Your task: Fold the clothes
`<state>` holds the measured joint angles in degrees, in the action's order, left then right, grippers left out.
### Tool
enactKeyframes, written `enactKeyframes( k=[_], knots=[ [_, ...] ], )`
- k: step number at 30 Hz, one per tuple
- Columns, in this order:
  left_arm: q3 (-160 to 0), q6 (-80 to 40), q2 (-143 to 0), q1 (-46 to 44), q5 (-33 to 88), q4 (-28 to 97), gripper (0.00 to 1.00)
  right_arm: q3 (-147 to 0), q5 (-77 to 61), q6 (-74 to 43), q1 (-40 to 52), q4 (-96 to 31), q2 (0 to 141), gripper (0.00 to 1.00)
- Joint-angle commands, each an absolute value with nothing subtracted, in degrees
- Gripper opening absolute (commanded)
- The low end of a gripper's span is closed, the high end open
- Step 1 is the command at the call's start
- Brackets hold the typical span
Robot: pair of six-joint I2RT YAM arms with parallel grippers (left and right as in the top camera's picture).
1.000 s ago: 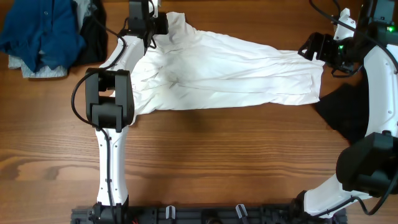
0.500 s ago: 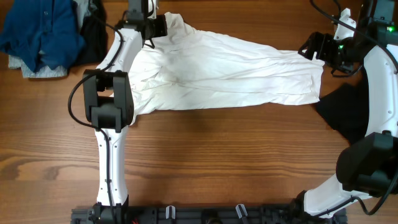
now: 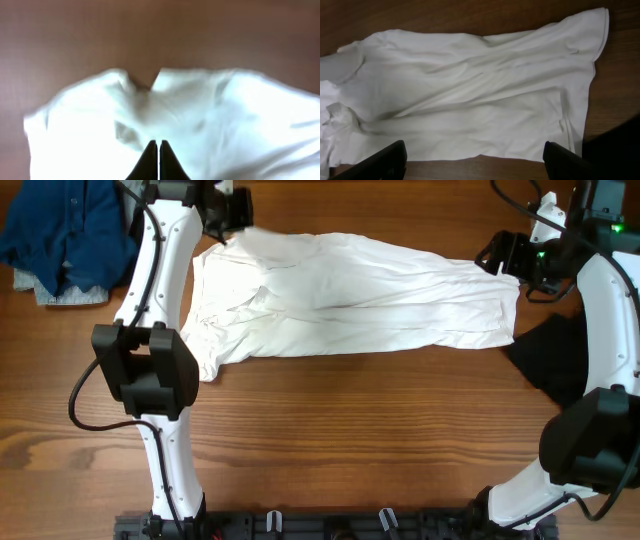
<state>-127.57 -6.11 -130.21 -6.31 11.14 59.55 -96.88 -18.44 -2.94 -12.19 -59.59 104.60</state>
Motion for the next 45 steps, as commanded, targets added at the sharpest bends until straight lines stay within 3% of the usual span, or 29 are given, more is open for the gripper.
enactKeyframes(
  k=[1,5,9,10,11,15,25,28,33,39,40,41,42,45],
  knots=[
    [-127.4,-4.8,-131.0,-6.1,6.3,65.9,0.04,-96.3,-19.6,-3.2,-11.8,-59.1,107.4,0.88],
    [-127.4,-4.7,-131.0,-6.1,6.3,72.8,0.04,-96.3,-19.6,-3.2,-11.7,-58.6,108.6,0.88],
    [-127.4,-4.8,-131.4,-6.4,6.3,71.2,0.04,-96.3,-19.6,-3.2,-11.3,-58.3,109.5,0.88],
    [-127.3,-4.8,-131.7,-6.5,6.3,70.6,0.08,-96.3,-19.6,-3.2,-11.3,-58.3,109.5,0.88],
    [-127.3,-4.8,-132.0,-6.6,6.4,70.0,0.30,-96.3,-19.6,-3.2,-11.3,-58.3,109.5,0.88],
    [-127.3,-4.8,-134.9,-6.6,6.4,67.8,0.58,-96.3,-19.6,-3.2,-11.2,-58.3,109.5,0.88],
    [-127.3,-4.8,-142.0,-6.7,6.6,66.3,0.69,-96.3,-19.6,-3.2,-11.2,-58.3,109.5,0.88],
    [-127.3,-4.8,-143.2,-7.0,6.6,64.6,0.64,-96.3,-19.6,-3.2,-11.2,-58.4,109.5,0.88],
    [-127.3,-4.8,-143.7,-7.1,6.5,62.8,0.35,-96.3,-19.5,-3.1,-11.2,-58.3,109.5,0.88],
    [-127.4,-5.0,-143.7,-7.1,6.5,61.9,0.29,-96.3,-19.4,-3.1,-11.2,-58.3,109.5,0.88],
    [-127.4,-5.0,-143.7,-7.1,6.5,61.8,0.24,-96.3,-19.4,-3.1,-11.2,-58.3,109.5,0.88],
    [-127.4,-5.0,-143.7,-7.1,6.5,61.5,0.08,-96.3,-19.4,-3.1,-11.2,-58.3,109.5,0.88],
    [-127.5,-5.0,-143.7,-7.1,6.5,61.2,0.04,-96.3,-19.4,-3.1,-11.2,-58.3,109.5,0.88],
    [-128.2,-5.2,-142.8,-7.1,6.3,60.6,0.04,-96.3,-19.4,-3.1,-11.2,-58.1,109.5,0.88]
  ],
)
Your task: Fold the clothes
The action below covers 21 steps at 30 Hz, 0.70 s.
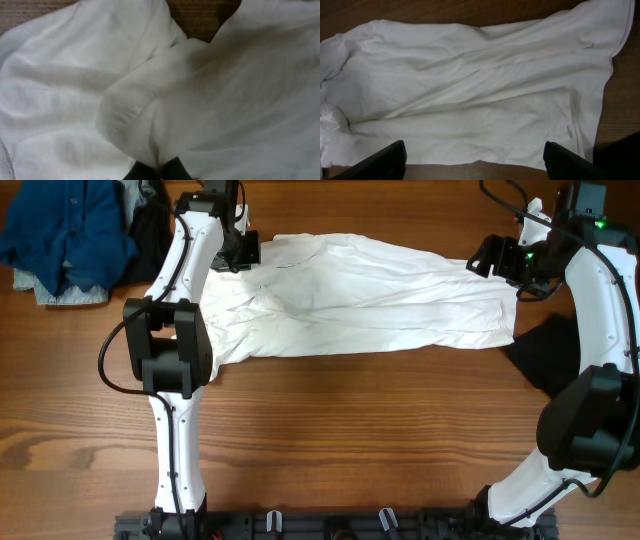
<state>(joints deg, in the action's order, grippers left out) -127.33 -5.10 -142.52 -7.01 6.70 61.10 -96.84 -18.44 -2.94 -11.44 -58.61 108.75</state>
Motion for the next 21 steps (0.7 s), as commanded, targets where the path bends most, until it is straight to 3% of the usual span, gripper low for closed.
enactKeyframes(
  k=[1,8,21],
  knots=[
    [-128.7,-5.2,-142.1,-7.1,6.3,60.9,0.04,-96.3,-19.4,-3.1,-11.2,-58.1,109.5,0.88],
    [-129.0,-5.2,-133.7,-7.1,6.3,65.1,0.04,-96.3,-19.4,-3.1,-11.2,-58.4,109.5,0.88],
    [-129.0,-5.0,-132.6,-8.3,6.3,77.6,0.04,-96.3,-19.4,-3.2,-11.2,-58.1,109.5,0.88]
  ],
)
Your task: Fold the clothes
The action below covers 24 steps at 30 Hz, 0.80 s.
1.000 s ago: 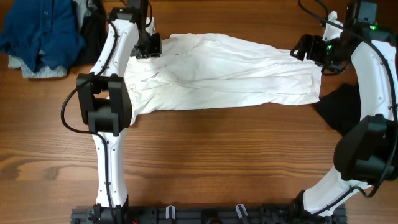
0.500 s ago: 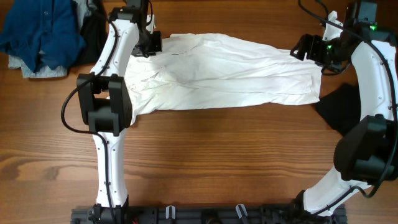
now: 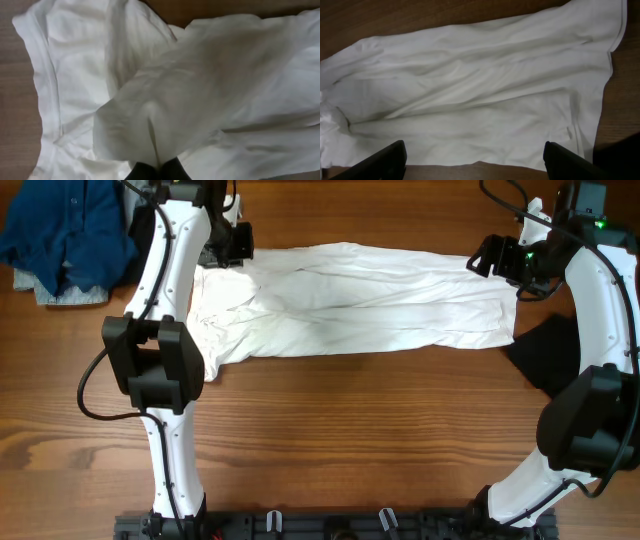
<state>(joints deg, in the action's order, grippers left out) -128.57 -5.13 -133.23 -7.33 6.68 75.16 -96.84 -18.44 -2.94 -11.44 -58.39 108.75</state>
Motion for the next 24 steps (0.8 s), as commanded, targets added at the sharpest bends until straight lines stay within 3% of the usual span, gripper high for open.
enactKeyframes(
  k=[1,14,24],
  knots=[
    [-129.0,-5.0,-132.6,-8.5,6.3,78.8,0.04,-96.3,-19.4,-3.2,-11.2,-58.1,109.5,0.88],
    [-124.7,-5.0,-133.1,-10.4,2.2,85.3,0.04,-96.3,-18.5,-3.2,-11.0,-54.9,110.9,0.88],
    [-115.3,-5.0,-133.1,-10.4,1.8,78.7,0.04,-96.3,-0.6,-5.1,-11.2,-44.2,115.2,0.84]
  ],
)
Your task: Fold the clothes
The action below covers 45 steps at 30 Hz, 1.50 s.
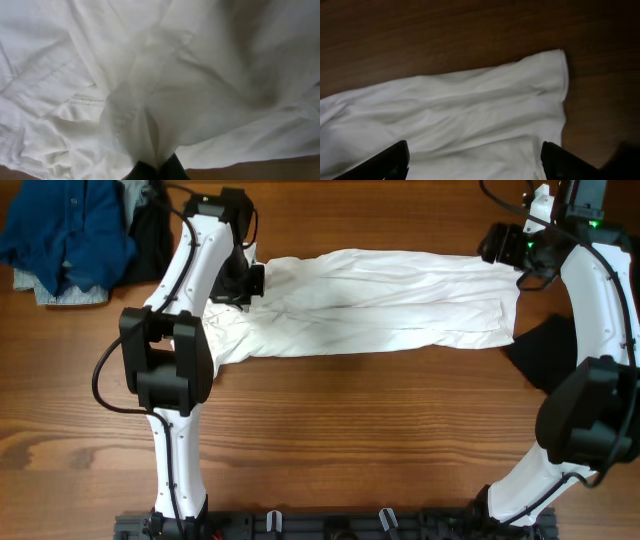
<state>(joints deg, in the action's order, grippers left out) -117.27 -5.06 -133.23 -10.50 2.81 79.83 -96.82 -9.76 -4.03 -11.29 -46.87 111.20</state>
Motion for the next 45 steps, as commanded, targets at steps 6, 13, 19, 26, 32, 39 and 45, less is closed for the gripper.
enactKeyframes(
  k=[6,13,19,26,32,39,45],
  knots=[
    [-115.2,-5.0,-133.1,-10.4,1.8,76.9,0.04,-96.3,5.8,-8.0,-11.5,-36.0,121.3,0.82],
    [-115.2,-5.0,-133.1,-10.4,1.8,76.4,0.04,-96.3,5.8,-12.2,-13.0,-29.6,125.0,0.77],
    [-115.2,-5.0,-133.1,-10.4,1.8,75.8,0.04,-96.3,5.8,-12.2,-14.5,-27.9,128.1,0.75],
    [-115.2,-5.0,-133.1,-10.4,1.8,75.8,0.04,-96.3,3.9,-12.7,-14.7,-26.0,131.9,0.75],
    [-115.2,-5.0,-133.1,-10.4,1.8,75.8,0.04,-96.3,3.8,-14.6,-14.7,-23.4,132.9,0.68],
    [-115.2,-5.0,-133.1,-10.4,1.8,75.4,0.04,-96.3,3.9,-14.8,-14.7,-20.6,133.2,0.28],
    [-115.2,-5.0,-133.1,-10.4,1.8,74.9,0.04,-96.3,2.9,-15.0,-14.6,-20.1,134.7,0.13]
  ],
)
